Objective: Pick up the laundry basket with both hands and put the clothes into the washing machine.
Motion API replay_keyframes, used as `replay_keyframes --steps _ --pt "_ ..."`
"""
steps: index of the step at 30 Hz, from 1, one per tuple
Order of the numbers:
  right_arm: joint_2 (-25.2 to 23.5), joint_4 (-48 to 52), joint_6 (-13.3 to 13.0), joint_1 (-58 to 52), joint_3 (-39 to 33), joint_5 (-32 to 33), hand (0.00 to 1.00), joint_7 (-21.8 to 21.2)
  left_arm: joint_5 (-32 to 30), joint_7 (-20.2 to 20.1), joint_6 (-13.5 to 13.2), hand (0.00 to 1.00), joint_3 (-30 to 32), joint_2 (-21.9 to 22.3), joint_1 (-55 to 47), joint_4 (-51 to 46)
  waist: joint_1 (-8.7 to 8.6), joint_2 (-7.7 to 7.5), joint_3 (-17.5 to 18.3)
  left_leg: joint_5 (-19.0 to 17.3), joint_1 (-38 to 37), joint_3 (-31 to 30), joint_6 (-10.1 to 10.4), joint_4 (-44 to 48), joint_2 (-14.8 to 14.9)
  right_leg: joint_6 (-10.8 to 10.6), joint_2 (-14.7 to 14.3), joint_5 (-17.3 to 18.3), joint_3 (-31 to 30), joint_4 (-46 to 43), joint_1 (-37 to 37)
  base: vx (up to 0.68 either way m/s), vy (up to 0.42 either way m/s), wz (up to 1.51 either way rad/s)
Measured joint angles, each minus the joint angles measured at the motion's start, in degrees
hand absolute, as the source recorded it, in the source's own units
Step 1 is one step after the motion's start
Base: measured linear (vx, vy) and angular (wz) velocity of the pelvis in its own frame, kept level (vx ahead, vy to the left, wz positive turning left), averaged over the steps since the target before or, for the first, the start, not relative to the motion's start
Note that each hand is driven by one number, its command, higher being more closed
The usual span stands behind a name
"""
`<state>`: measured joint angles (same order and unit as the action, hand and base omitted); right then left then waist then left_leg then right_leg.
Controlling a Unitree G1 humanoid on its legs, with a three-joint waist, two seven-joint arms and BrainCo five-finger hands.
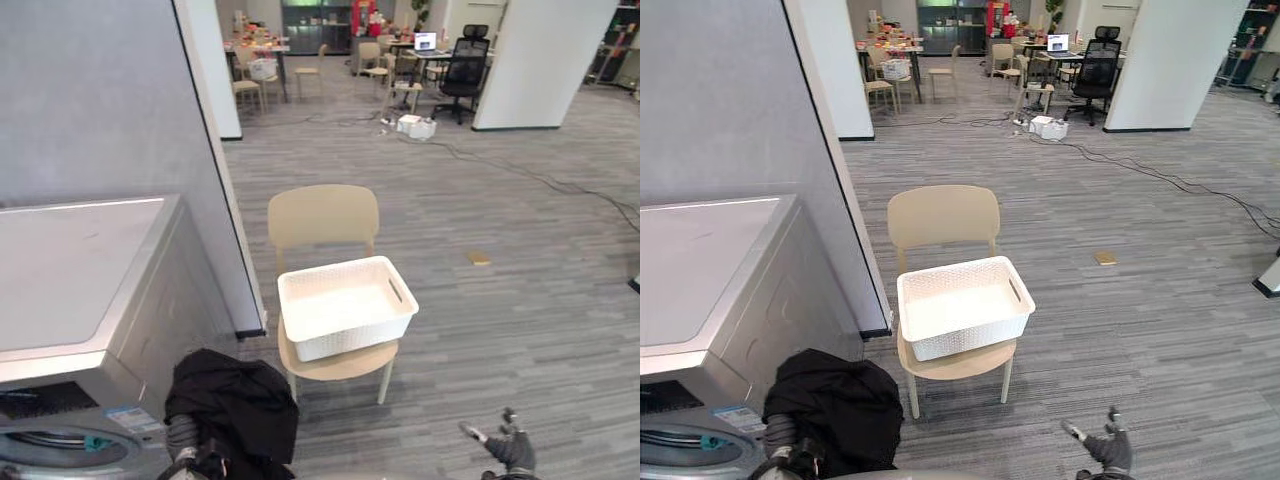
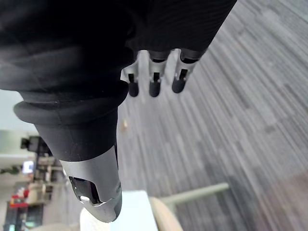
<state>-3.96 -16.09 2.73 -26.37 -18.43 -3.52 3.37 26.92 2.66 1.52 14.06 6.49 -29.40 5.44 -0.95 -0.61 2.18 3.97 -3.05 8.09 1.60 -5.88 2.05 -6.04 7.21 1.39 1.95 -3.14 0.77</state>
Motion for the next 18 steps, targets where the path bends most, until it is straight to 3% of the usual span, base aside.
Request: replay_keyframes --steps 5,8,10,11,12,13,14,15,16,17,18 --pt "1.38 -16.43 0.07 5.37 6.28 -0.65 0.0 -0.32 1.65 -0.11 0.41 1.0 -0.79 -0.09 0.71 5.17 0.53 0.41 -3.12 -0.08 3.09 -2.81 0.11 2.14 -0.08 0.23 0.86 2.09 4.2 -4.0 -1.25 -0.03 -0.005 0.44" --pt "4.05 -19.5 -0.17 9.11 7.88 -0.59 0.0 -1.05 1.7 -0.07 0.4 1.0 -0.86 -0.18 1.35 6.27 1.34 1.17 -5.58 -0.33 6.06 -4.6 0.45 5.9 -0.02 0.58 1.19 3.11 6.03 -7.07 -2.5 -0.06 -0.012 0.47" --pt "6.18 -24.5 0.24 13.73 8.07 -0.59 0.0 -0.45 1.76 -0.04 0.42 1.0 -1.35 -0.76 3.21 6.52 2.06 1.38 -7.8 -2.45 11.11 -6.71 1.86 10.63 0.2 1.23 1.43 4.77 8.9 -11.76 -5.41 -0.11 -0.048 0.87" --pt "5.33 -25.89 0.22 14.9 7.6 -0.58 0.0 0.13 1.76 -0.01 0.37 1.0 -1.03 -1.54 4.86 6.91 2.01 -0.65 -8.29 -5.36 13.24 -3.39 0.73 13.79 0.88 2.76 3.53 4.57 10.79 -12.36 -7.11 -0.14 -0.006 1.09" --pt "5.3 -26.15 0.23 15.8 7.32 -0.57 0.0 0.45 1.77 0.11 0.35 1.0 -1.18 -2.09 6.27 7.33 2.11 -0.36 -9.45 -6.75 15.61 0.06 -2.02 19.84 2.69 3.01 4.38 4.36 12.24 -13.54 -7.24 -0.15 0.028 1.03" --pt "5.27 -26.49 0.31 16.84 6.82 -0.57 0.0 0.91 1.75 0.1 0.47 1.0 -2.01 -2.29 7.55 8.1 2.24 -0.12 -10.95 -9.35 18.55 5.95 -5.57 33.81 6.96 3.35 6.04 4.57 15.31 -15.47 -7.52 -0.14 0.028 0.85" --pt "4.8 -26.44 0.35 16.81 5.89 -0.47 0.0 1.49 1.75 0.06 0.58 1.0 -2.9 -2.24 7.37 8.6 1.97 -0.6 -11.29 -11.46 17.61 8.88 -6.8 42.85 11.16 3.27 7.31 4.52 17.22 -15.3 -5.85 -0.06 0.018 0.83" --pt "4.57 -26.29 0.35 16.69 5.6 -0.34 0.0 1.73 1.75 -0.08 0.71 1.0 -3.15 -2.24 7.22 8.64 1.66 -0.48 -11.3 -11.59 16.11 9.47 -6.57 44.71 13.22 2.85 7.91 4.27 18.19 -14.65 -4.32 0.03 0.087 0.86" --pt "4.29 -25.46 0.26 15.49 4.65 0.11 0.0 2.05 1.74 -0.19 0.82 1.0 -3.46 -2.25 7.26 8.61 1.36 0.27 -10.91 -11.33 13.36 9.2 -6.14 45.78 17.71 2.18 8.7 3.85 20.19 -14.09 -2.83 0.02 0.189 0.93" --pt "4.3 -25.63 0.23 14.83 3.14 0.7 0.0 2.4 1.74 -0.13 0.69 1.0 -3.91 -2.41 8.05 8.54 1.7 0.92 -10.47 -10.17 10.97 7.84 -4.31 44.22 21.22 1.25 9.73 3.33 21.47 -13.94 -2.9 -0.01 0.245 0.9" --pt "4.32 -25.98 0.3 14.89 2.13 0.72 0.0 2.53 1.74 -0.14 0.65 1.0 -3.94 -2.48 8.28 8.54 1.68 1.16 -10.24 -9.48 10.2 6.96 -3.27 42.31 22.11 0.47 10.22 2.93 21.85 -13.58 -2.87 -0.02 0.259 0.76"
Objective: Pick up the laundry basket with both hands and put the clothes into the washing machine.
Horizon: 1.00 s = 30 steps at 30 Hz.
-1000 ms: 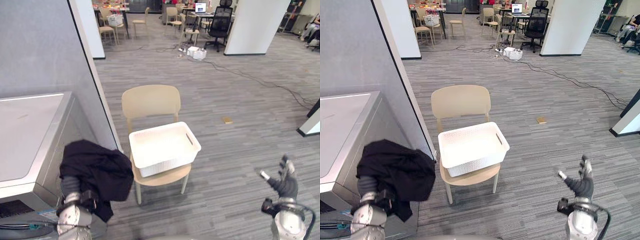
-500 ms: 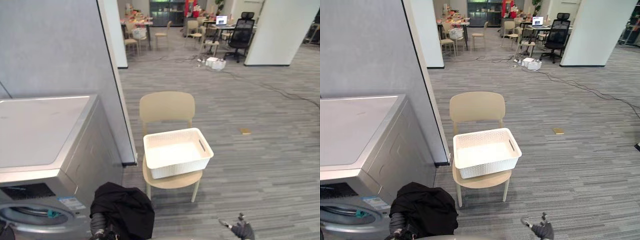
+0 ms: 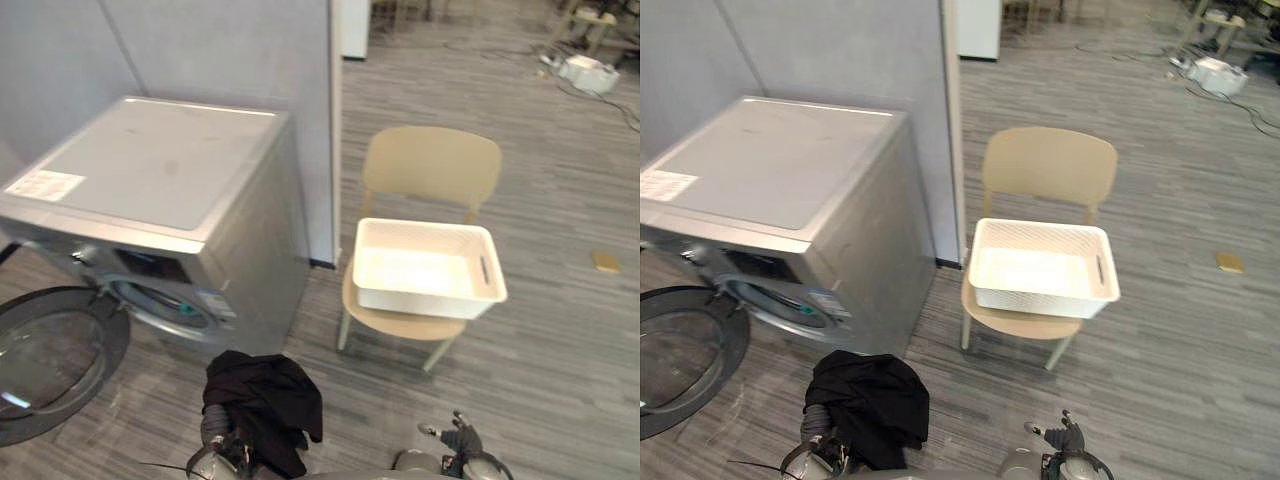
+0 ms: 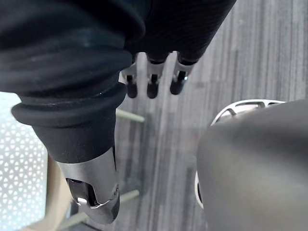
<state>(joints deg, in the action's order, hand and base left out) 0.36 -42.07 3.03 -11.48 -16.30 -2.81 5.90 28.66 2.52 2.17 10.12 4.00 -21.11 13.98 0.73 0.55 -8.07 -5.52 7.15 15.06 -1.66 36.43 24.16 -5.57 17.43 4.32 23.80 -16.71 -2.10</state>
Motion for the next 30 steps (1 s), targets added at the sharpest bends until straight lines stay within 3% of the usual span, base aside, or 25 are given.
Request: replay_keyframes --steps 1,2,4,5,6,7,8,10,11,12,13,15,16,17,18,19,20,21,22,23,25,26,27,29,30 --pt "0.08 -0.45 0.05 0.16 -1.47 0.0 0.0 0.18 -0.01 0.02 -0.05 1.0 -0.12 -0.05 0.43 0.0 -0.28 0.49 0.32 1.71 -1.22 -1.45 1.5 -4.22 1.03 -1.26 0.81 -0.75 1.08 1.07 -0.29 0.02 0.393 0.94" --pt "0.92 -1.93 0.39 0.42 -4.49 0.0 0.0 0.36 -0.07 0.19 0.01 1.0 -0.85 0.48 1.04 0.37 -0.85 1.8 1.42 4.45 -3.63 -4.21 4.97 -12.98 -1.02 -3.84 1.36 -2.21 2.35 3.28 -0.16 0.02 0.382 0.99" --pt "0.14 -4.68 1.03 1.06 -4.82 0.17 0.0 0.08 -0.08 0.49 -0.3 1.0 0.13 -0.04 1.48 0.32 -2.08 0.16 1.76 2.97 -2.27 -5.57 6.81 -16.16 -3.7 -4.07 1.06 -1.9 1.01 3.22 -0.84 0.01 0.268 1.04" --pt "0.09 -6.86 1.32 1.57 -5.9 0.19 0.0 0.13 -0.08 0.59 -0.37 1.0 0.05 -0.45 1.55 0.35 -1.97 -0.89 2.54 1.55 -1.92 -6.56 9.07 -17.37 -5.07 -3.73 1.7 -3.38 1.6 4.94 0.51 0.0 0.287 0.97" --pt "0.15 -7.67 1.74 2.2 -7.25 0.22 0.0 0.24 -0.08 0.64 -0.34 1.0 -0.72 -1.67 1.42 1.47 -1.98 -0.13 2.48 -0.83 -1.92 -7.25 12.68 -17.56 -5.32 -4.49 1.85 -4.3 3.01 6.07 1.57 -0.02 0.31 0.64" --pt "0.16 -8.14 1.78 2.65 -7.7 0.29 0.0 0.38 -0.08 0.63 -0.33 1.0 -1.11 -2.28 1.45 2.44 -2.01 -0.19 2.54 -1.8 -2.03 -7.25 14.08 -17.56 -5.56 -5.16 2.06 -4.71 3.3 6.8 2.26 -0.06 0.31 0.4" --pt "0.02 -8.5 1.85 3.48 -7.87 0.51 0.0 0.38 -0.08 0.64 -0.28 1.0 -1.23 -3.48 1.4 4.26 -1.85 -0.84 2.94 -2.71 -1.92 -7.17 14.75 -17.45 -6.71 -6.35 3.03 -5.77 3.24 8.03 2.68 -0.07 0.197 0.13" --pt "0.3 -8.49 1.9 5.0 -7.87 0.52 0.0 0.43 -0.08 0.69 -0.26 1.0 -1.03 -5.03 0.93 4.63 -1.25 -1.05 2.96 -3.75 -1.5 -6.68 14.41 -15.88 -7.8 -5.42 3.91 -7.8 2.46 9.5 2.67 -0.1 0.168 -0.14" --pt "0.78 -8.25 1.88 5.57 -7.75 0.51 0.0 0.45 -0.08 0.68 -0.36 1.0 -0.92 -5.23 0.08 4.42 -1.09 -1.05 3.14 -5.66 -1.2 -6.37 13.71 -14.68 -7.91 -5.94 4.27 -8.42 2.21 9.63 2.77 -0.12 0.145 -0.2" --pt "1.38 -8.3 1.95 6.19 -7.46 0.49 0.0 0.48 -0.08 0.68 -0.36 1.0 -0.84 -5.29 -0.11 4.43 -0.76 -0.27 2.74 -7.51 -0.21 -6.34 13.21 -12.85 -8.19 -6.88 4.82 -9.03 1.79 9.6 2.53 -0.16 0.164 -0.22" --pt "1.9 -8.24 2.06 6.65 -7.43 0.49 0.0 0.5 -0.25 0.62 -0.34 1.0 -1.12 -5.07 -0.07 4.42 0.08 0.0 2.49 -9.04 1.32 -5.68 12.28 -10.01 -8.82 -6.24 5.89 -9.44 0.91 9.27 1.28 -0.21 0.194 -0.2" --pt "2.26 -8.21 2.25 7.37 -7.4 0.52 0.0 0.69 -0.46 0.62 -0.27 1.0 -1.24 -4.72 -0.26 4.42 0.23 0.58 2.15 -11.44 3.64 -5.32 10.92 -7.06 -10.15 -0.93 7.54 -8.92 0.45 8.34 -0.01 -0.23 0.218 -0.04" --pt "2.25 -8.15 2.44 7.38 -7.37 0.52 0.0 0.8 -0.94 0.67 -0.24 1.0 -1.4 -4.69 -0.28 4.41 0.13 1.19 1.82 -11.71 3.79 -5.4 10.39 -6.86 -10.94 9.12 7.82 -7.05 0.68 7.61 -0.47 -0.14 0.2 0.08" --pt "1.99 -7.91 2.53 7.02 -7.1 0.51 0.0 0.96 -1.84 0.71 -0.25 1.0 -1.43 -4.77 -0.37 4.33 0.17 1.17 1.75 -11.82 2.93 -5.26 10.1 -7.52 -11.61 16.22 7.75 -4.25 0.25 7.24 -1.16 -0.07 0.216 -0.03" --pt "1.2 -5.54 3.0 6.17 -6.01 0.5 0.0 1.27 -2.45 0.85 -0.29 1.0 -1.63 -4.69 -0.55 3.65 0.37 0.45 1.22 -11.38 1.87 -4.83 8.25 -8.88 -12.67 17.52 7.2 0.26 -3.88 4.22 -1.59 -0.08 0.215 -0.06" --pt "0.58 -3.86 3.02 5.72 -5.14 0.51 0.0 1.31 -2.48 0.86 -0.3 1.0 -1.8 -4.72 -0.62 3.03 0.17 0.53 0.8 -11.13 1.32 -5.08 7.62 -8.98 -13.0 14.53 6.1 1.66 -6.95 0.4 -2.35 -0.07 0.131 0.0" --pt "-0.83 -1.54 2.99 4.66 -3.43 0.54 0.0 1.18 -2.51 0.83 -0.3 1.0 -1.93 -6.05 -0.69 2.0 0.03 -1.04 -0.16 -11.45 0.58 -5.71 7.0 -9.08 -13.24 9.98 2.16 5.32 -11.04 -7.39 -4.3 -0.07 0.041 0.04" --pt "-1.2 -0.88 2.92 4.29 -3.0 0.56 0.0 1.08 -2.56 0.84 -0.24 1.0 -2.5 -6.32 -0.61 1.9 0.17 -1.95 -0.17 -11.5 0.32 -5.56 6.99 -9.06 -13.46 10.88 1.1 7.36 -13.81 -8.52 -4.82 -0.03 0.012 -0.01" --pt "-2.11 -0.65 2.83 4.24 -3.03 0.79 0.0 1.13 -2.95 0.81 -0.19 1.0 -3.49 -6.84 -0.54 1.36 0.22 -3.78 -0.29 -11.41 -0.03 -5.74 6.85 -9.79 -13.89 9.15 -0.79 10.7 -15.76 -10.17 -5.65 0.02 -0.042 0.1" --pt "-2.78 -0.6 2.18 3.97 -3.27 1.92 0.0 1.27 -3.3 0.81 0.1 1.0 -4.93 -6.78 0.4 1.38 -0.37 -4.64 -0.31 -11.23 0.1 -7.33 6.62 -10.53 -14.17 6.74 -3.67 13.34 -19.71 -11.17 -6.69 0.05 -0.082 0.17" --pt "-3.51 -0.66 2.05 3.26 -3.54 3.07 0.0 1.4 -4.32 0.53 0.25 1.0 -7.79 -6.21 2.1 1.34 -0.57 -4.74 -0.29 -9.51 0.8 -8.81 7.44 -12.41 -14.32 2.91 -7.49 12.99 -23.16 -10.3 -7.46 0.1 -0.159 0.4" --pt "-3.76 -1.04 2.07 3.01 -3.61 3.35 0.0 1.42 -4.64 0.22 0.34 1.0 -8.42 -5.58 2.87 1.24 -1.12 -4.78 -0.26 -8.31 0.63 -9.59 8.22 -14.05 -14.7 -1.11 -7.18 11.03 -22.38 -9.18 -6.64 0.15 -0.194 0.49" --pt "-3.84 -1.46 2.09 3.08 -3.62 3.48 0.0 1.4 -4.64 0.13 0.46 1.0 -9.04 -4.45 3.51 1.05 -1.53 -4.88 -0.17 -7.01 -0.34 -10.5 8.76 -16.0 -14.65 -1.18 -7.41 10.84 -21.13 -9.1 -5.61 0.18 -0.195 0.42" --pt "-3.53 -1.42 1.95 2.68 -3.67 4.06 0.0 1.42 -4.63 0.09 0.48 1.0 -10.34 -2.65 3.88 -0.51 -1.74 -3.13 -0.37 -5.76 -2.02 -11.44 9.08 -19.14 -14.13 -0.29 -8.15 11.29 -19.87 -9.04 -4.75 0.17 -0.168 0.27" --pt "-2.97 -1.44 1.9 2.55 -4.31 4.6 0.0 1.41 -4.64 -0.06 0.46 1.0 -11.87 -1.31 4.43 -0.82 -2.21 -1.22 -0.32 -5.64 -2.36 -12.36 9.25 -19.36 -13.45 -0.02 -8.69 11.45 -18.39 -8.39 -3.62 0.18 -0.127 0.32"
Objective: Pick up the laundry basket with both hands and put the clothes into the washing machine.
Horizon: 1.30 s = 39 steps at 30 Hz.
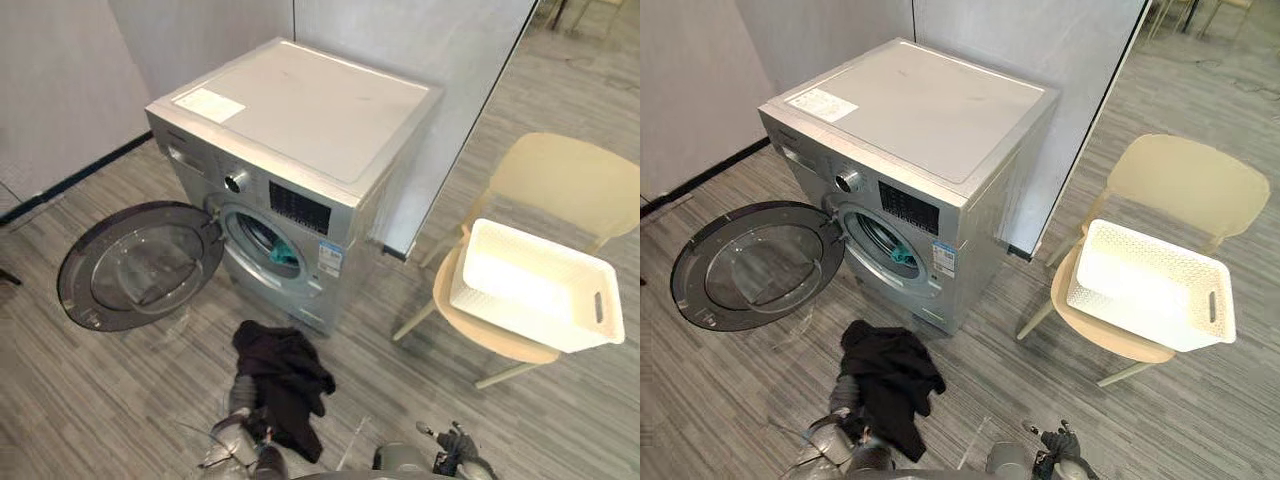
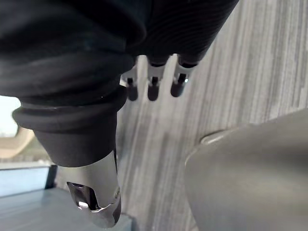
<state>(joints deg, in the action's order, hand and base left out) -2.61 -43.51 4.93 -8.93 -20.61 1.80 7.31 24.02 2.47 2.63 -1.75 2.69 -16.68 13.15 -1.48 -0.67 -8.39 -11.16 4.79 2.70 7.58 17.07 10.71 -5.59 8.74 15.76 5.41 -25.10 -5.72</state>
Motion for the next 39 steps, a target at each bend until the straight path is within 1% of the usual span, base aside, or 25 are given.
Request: replay_keyframes --steps 2,4,5,6,8,9,11,13,15,16,17,18,19,20,22,24,27,29,31,32,33,35,37,38,39 --pt "0.39 0.06 -0.06 0.04 -1.97 0.41 0.0 -0.02 0.03 -0.68 0.03 1.0 -1.21 0.62 -0.19 -0.82 -1.03 2.75 0.12 0.54 0.4 -0.18 -0.47 4.57 1.1 0.31 -0.77 0.32 2.11 2.59 4.15 0.19 -0.105 0.33" --pt "0.44 0.09 -0.29 -0.25 -2.69 0.45 0.0 0.01 0.07 -1.02 -0.07 1.0 -0.66 0.64 -0.51 -2.68 -1.07 3.43 -0.06 1.36 4.88 -0.94 0.59 16.05 2.21 0.56 -1.32 1.72 3.27 4.85 7.09 0.11 -0.086 0.23" --pt "0.84 0.11 -0.31 -0.46 -2.65 0.65 0.0 0.02 0.05 -1.08 -0.09 1.0 0.02 0.64 -0.99 -4.02 -0.8 4.2 -0.4 4.13 8.82 -2.57 3.23 25.25 3.52 1.02 -2.31 2.55 3.63 5.26 8.97 0.08 -0.092 0.08" --pt "0.9 0.11 -0.29 -0.55 -2.5 0.7 0.0 0.0 0.05 -1.08 -0.17 1.0 0.25 0.62 -1.3 -4.41 -0.5 4.28 -0.47 6.23 10.25 -3.33 3.76 28.72 3.88 1.23 -2.63 2.93 3.48 5.38 9.81 0.1 -0.091 -0.13" --pt "0.59 1.12 -0.23 -1.2 -0.83 0.96 0.0 -0.02 0.02 -0.92 -0.29 1.0 2.95 0.37 -3.42 -4.14 -0.15 3.5 -0.81 16.39 14.3 -3.63 4.0 38.19 5.37 2.13 -3.0 3.02 1.74 7.37 12.83 0.13 -0.022 -0.35" --pt "0.33 2.0 -0.19 -1.56 -0.63 0.98 0.0 0.02 0.02 -0.92 -0.25 1.0 3.31 0.32 -3.9 -4.04 0.06 3.52 -0.85 18.01 15.41 -3.36 3.52 40.18 5.59 2.29 -2.9 2.91 1.29 8.26 13.66 0.17 0.01 -0.44" --pt "1.33 4.75 -0.09 -2.61 0.13 1.0 0.0 0.24 0.03 -0.87 0.04 1.0 3.45 0.87 -4.56 -3.94 0.94 3.58 -0.87 7.32 18.15 0.48 -1.64 43.66 4.95 2.31 -1.42 2.81 -1.71 9.83 14.75 0.2 0.051 -0.52" --pt "1.82 5.93 -0.08 -2.86 0.49 0.95 0.0 0.24 0.03 -0.74 0.1 1.0 3.62 0.81 -4.23 -4.04 1.01 2.5 -1.17 2.73 18.89 3.52 -3.57 37.75 3.31 1.48 0.49 2.32 -3.46 11.7 15.62 0.22 0.16 -0.52" --pt "2.25 6.13 -0.07 -3.44 0.96 0.86 0.0 0.23 0.04 0.1 0.1 1.0 3.78 0.92 -4.14 -4.01 0.99 2.03 -1.2 3.36 16.79 3.16 -4.7 21.55 2.19 0.99 1.8 2.05 -4.81 10.84 15.5 0.28 0.297 -0.64" --pt "3.13 6.13 -0.07 -3.87 1.08 0.83 0.0 0.19 0.04 0.46 0.14 1.0 3.73 0.96 -4.27 -3.96 1.09 2.82 -0.76 10.16 12.87 -0.42 -6.79 9.38 2.4 0.19 1.79 2.34 -6.3 9.51 15.2 0.23 0.29 -0.82" --pt "3.09 5.6 0.03 -3.75 1.08 0.82 0.0 0.2 0.04 0.74 0.16 1.0 3.72 1.08 -4.01 -3.5 1.83 1.91 -0.31 8.69 10.91 -1.75 -3.28 9.07 1.24 -0.96 2.52 2.57 -7.52 8.91 14.51 0.25 0.323 -1.03" --pt "1.74 5.32 -0.03 -3.74 1.1 0.82 0.0 0.17 0.06 1.79 0.12 1.0 4.57 0.21 -2.61 -2.65 2.05 -0.64 0.31 8.15 10.72 -3.66 -2.87 9.74 -0.71 -1.36 3.84 2.25 -9.17 7.58 12.75 0.15 0.166 -0.95" --pt "0.83 4.28 -0.21 -3.67 1.13 0.81 0.0 0.2 0.07 2.68 -0.46 1.0 4.77 -0.5 -0.59 -1.74 2.32 -2.29 0.35 7.16 11.72 -8.61 -2.02 13.07 -1.94 -1.96 4.44 0.41 -11.09 7.09 11.53 0.17 0.196 -0.9" --pt "0.8 3.78 -0.2 -3.61 1.26 0.81 0.0 0.18 0.07 2.93 -0.46 1.0 4.78 -0.64 -0.03 -1.43 2.39 -2.23 0.38 5.72 11.63 -10.85 -0.9 14.67 -1.84 -3.22 4.3 -0.63 -12.62 7.1 11.48 0.13 0.185 -1.13" --pt "1.04 0.66 -0.01 -3.33 0.78 0.56 0.0 0.23 0.08 3.12 -0.47 1.0 4.7 -0.52 -0.39 -1.29 1.64 -1.79 2.45 -1.46 9.64 -12.77 3.83 15.53 -0.69 -5.52 2.9 -1.98 -17.49 7.2 10.16 0.11 0.198 -1.12" --pt "1.06 -1.27 0.14 -2.78 -0.44 0.35 0.0 0.23 0.08 2.86 -0.47 1.0 4.22 -0.59 1.08 -1.29 0.2 -1.42 2.58 -4.78 9.26 -10.91 3.29 14.67 -0.82 -7.85 3.86 -3.5 -18.8 7.21 9.2 0.03 0.244 -0.34" --pt "0.91 -3.22 0.31 -3.08 -1.62 0.44 0.0 0.28 0.09 2.67 -0.49 1.0 3.96 -0.56 1.61 -1.28 -0.36 -0.8 2.64 -5.71 8.55 -7.06 1.22 14.21 -2.22 -8.79 5.87 -9.39 -20.72 7.45 7.07 -0.08 0.24 -0.4" --pt "1.14 -2.76 0.28 -3.65 -1.56 0.51 0.0 0.19 0.06 2.66 -0.53 1.0 3.7 -0.71 1.21 -0.43 -0.45 -0.06 3.39 -6.13 8.34 -4.31 -0.43 13.05 -3.05 -7.67 7.15 -14.07 -21.37 7.42 5.14 -0.16 0.294 -0.55" --pt "1.77 -2.22 0.43 -3.73 -1.36 0.33 0.0 0.2 0.03 2.71 -0.62 1.0 3.73 -0.86 1.42 1.54 0.09 0.4 4.09 -5.19 6.94 -0.21 -2.54 10.08 -3.72 -1.16 8.46 -19.75 -19.44 7.33 1.69 -0.12 0.244 -0.8" --pt "2.02 -1.28 0.44 -3.52 -1.14 0.32 0.0 0.22 0.02 2.77 -0.62 1.0 3.9 -1.07 1.02 2.16 0.67 1.43 4.21 -4.29 5.94 2.06 -3.95 8.28 -3.34 1.41 8.49 -21.54 -16.17 6.62 -0.07 -0.09 0.184 -0.83" --pt "1.98 -0.98 0.46 -3.52 -0.58 0.3 0.0 0.24 0.0 2.83 -0.65 1.0 4.26 -1.26 0.65 2.17 0.6 1.54 4.12 -3.81 5.31 3.21 -4.55 7.33 -3.23 0.87 8.11 -20.42 -14.54 4.27 -0.99 -0.1 0.182 -0.81" --pt "1.78 -0.3 0.48 -3.49 2.22 -0.02 0.0 0.17 -0.05 2.98 -0.58 1.0 4.44 -1.25 -0.66 2.22 0.45 -0.18 4.58 -2.14 2.1 6.29 -6.35 3.21 -3.56 -0.32 4.29 -11.11 -7.82 -7.18 -2.64 -0.07 0.092 -0.63" --pt "1.55 0.83 0.42 -3.16 4.23 -0.25 0.0 0.06 -0.08 2.78 -0.53 1.0 3.34 -0.89 -1.33 2.26 0.39 -0.58 4.92 -1.55 0.76 7.99 -6.48 1.09 -3.61 -1.42 -0.15 -5.15 -5.85 -10.58 -2.42 -0.03 -0.001 -0.56" --pt "1.29 2.22 0.32 -2.81 5.45 -0.26 0.0 -0.01 -0.09 2.63 -0.44 1.0 2.93 -0.5 -1.44 2.33 0.44 -0.81 5.17 -0.88 0.79 8.61 -6.11 0.34 -3.81 -0.68 -2.18 -2.89 -5.2 -9.39 -2.1 -0.02 -0.03 -0.57" --pt "1.32 2.49 0.15 -2.42 5.91 -0.26 0.0 -0.03 -0.09 2.63 -0.36 1.0 2.4 -0.42 -1.43 2.41 0.48 -1.13 5.44 -0.69 0.86 8.79 -5.94 0.08 -3.92 -0.46 -2.22 -2.41 -5.43 -7.76 -1.23 -0.01 -0.054 -0.35"
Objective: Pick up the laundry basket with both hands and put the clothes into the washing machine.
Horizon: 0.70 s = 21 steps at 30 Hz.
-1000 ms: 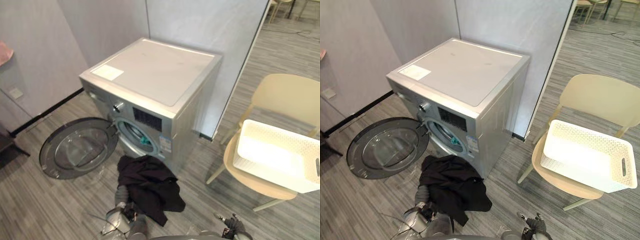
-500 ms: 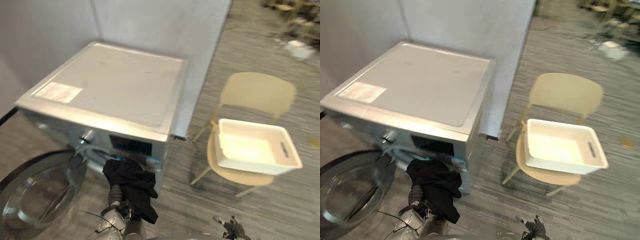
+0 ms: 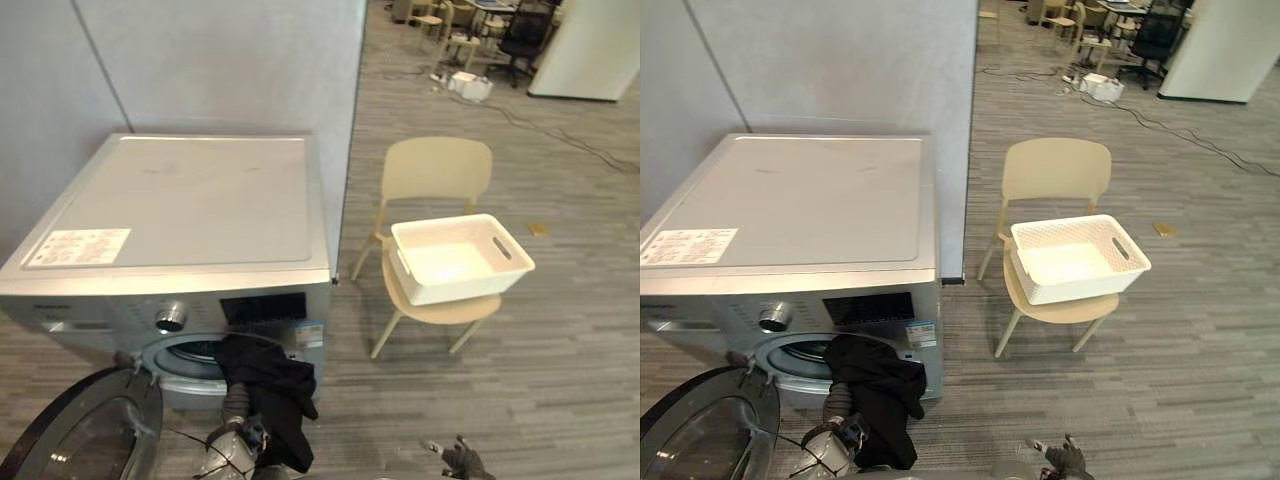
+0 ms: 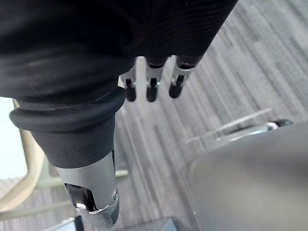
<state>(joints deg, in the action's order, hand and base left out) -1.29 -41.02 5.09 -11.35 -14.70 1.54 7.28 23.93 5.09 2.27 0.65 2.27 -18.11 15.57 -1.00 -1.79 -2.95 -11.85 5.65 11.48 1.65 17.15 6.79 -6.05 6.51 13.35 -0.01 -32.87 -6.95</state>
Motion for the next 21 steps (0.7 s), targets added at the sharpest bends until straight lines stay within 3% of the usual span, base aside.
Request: replay_keyframes --steps 5,7,10,13,15,16,17,19,21 --pt "0.49 0.7 -0.22 2.26 1.91 0.06 0.0 -0.13 -1.26 -1.17 0.69 1.0 -0.5 1.13 1.95 3.14 -0.75 -0.15 0.72 8.66 -1.65 -0.64 1.93 -10.63 -1.81 0.93 -0.67 0.64 -1.52 15.11 4.2 0.08 -0.086 0.05" --pt "1.17 -0.07 -0.3 3.69 2.36 -0.11 0.0 -0.1 -1.64 -1.17 0.88 1.0 -0.5 1.05 1.95 3.75 -0.77 0.5 0.31 9.21 -2.44 -0.54 2.63 -11.6 -1.07 1.97 -1.51 -0.06 -1.73 18.01 5.9 0.01 -0.095 -0.07" --pt "1.85 -0.55 -0.64 4.59 3.12 -1.37 0.0 -0.13 -2.0 -1.19 0.91 1.0 -0.45 0.84 1.65 4.62 -0.05 1.14 -0.5 9.04 -2.67 -0.58 2.97 -9.08 -0.32 2.37 -1.85 -0.38 -1.64 19.09 7.73 -0.02 -0.056 -0.01" --pt "2.42 -0.39 -1.19 4.58 4.06 -2.27 0.0 -0.92 -2.23 -1.3 0.88 1.0 -0.18 1.02 1.36 3.22 0.59 1.91 -1.85 7.19 4.64 -2.66 5.12 6.42 1.72 2.81 -1.83 -0.64 -1.4 18.73 7.81 -0.09 -0.011 -0.06" --pt "2.71 -0.26 -1.18 4.55 4.05 -2.78 0.0 -1.46 -2.22 -1.3 0.92 1.0 -0.24 1.04 0.52 2.73 1.79 1.55 -2.66 7.04 5.95 -3.95 5.06 10.75 2.43 3.36 -1.26 -0.3 -1.82 18.07 7.69 -0.1 0.05 -0.26" --pt "2.91 -0.23 -1.09 4.2 4.06 -3.66 0.0 -1.58 -2.21 -1.34 1.14 1.0 -0.6 1.18 0.44 2.65 2.03 2.05 -2.87 4.36 6.8 -3.57 1.79 15.49 3.7 3.47 -0.97 -0.22 -1.79 17.91 7.7 -0.11 0.104 -0.26" --pt "3.15 -0.22 -0.97 3.89 3.9 -3.94 0.0 -1.69 -2.2 -1.32 1.25 1.0 -0.45 1.18 0.42 2.46 1.91 2.15 -2.9 3.25 6.53 -3.55 0.04 18.46 5.52 3.19 -0.62 -0.05 -1.85 17.45 7.54 -0.11 0.115 -0.2" --pt "3.71 -0.1 -0.83 2.69 3.8 -3.94 0.0 -1.77 -2.2 -1.38 1.24 1.0 -0.9 1.16 0.91 2.08 1.69 2.0 -2.81 3.05 4.34 -3.9 -0.37 17.26 7.8 2.13 0.28 1.08 -2.26 15.91 6.4 -0.12 0.221 -0.01" --pt "4.19 -0.42 -0.35 1.92 3.28 -3.97 0.0 -1.79 -2.2 -1.38 1.26 1.0 -1.47 1.12 1.33 1.92 1.52 2.98 -2.36 0.83 1.16 -5.32 1.48 10.1 6.71 -0.21 1.47 2.2 -2.34 13.76 4.5 -0.1 0.317 0.2"
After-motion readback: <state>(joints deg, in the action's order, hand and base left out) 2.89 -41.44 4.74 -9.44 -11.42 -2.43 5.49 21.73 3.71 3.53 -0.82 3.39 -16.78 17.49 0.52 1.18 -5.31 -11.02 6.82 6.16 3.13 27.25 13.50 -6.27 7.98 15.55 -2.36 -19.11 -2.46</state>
